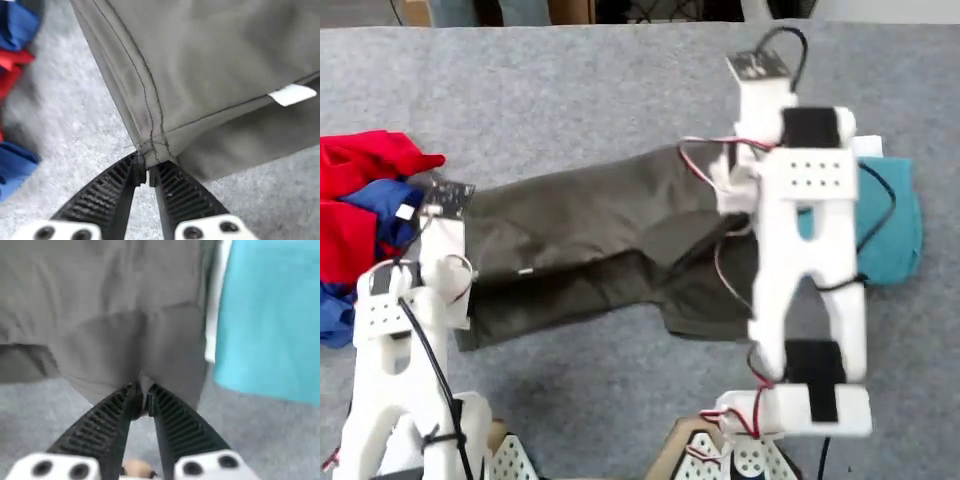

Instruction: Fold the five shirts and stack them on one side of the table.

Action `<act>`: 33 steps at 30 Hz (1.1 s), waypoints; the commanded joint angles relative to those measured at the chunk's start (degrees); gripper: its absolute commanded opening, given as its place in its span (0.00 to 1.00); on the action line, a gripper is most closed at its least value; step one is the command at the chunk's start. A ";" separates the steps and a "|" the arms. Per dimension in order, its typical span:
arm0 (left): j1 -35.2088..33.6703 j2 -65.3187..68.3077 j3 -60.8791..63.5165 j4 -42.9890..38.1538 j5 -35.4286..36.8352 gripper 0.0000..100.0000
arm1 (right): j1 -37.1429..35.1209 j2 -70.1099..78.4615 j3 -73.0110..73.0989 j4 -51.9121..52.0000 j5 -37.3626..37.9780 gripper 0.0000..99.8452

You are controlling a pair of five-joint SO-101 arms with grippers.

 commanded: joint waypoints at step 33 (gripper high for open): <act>3.30 -2.37 2.42 5.10 -15.65 0.03 | 9.32 -17.54 42.95 -17.14 14.24 0.01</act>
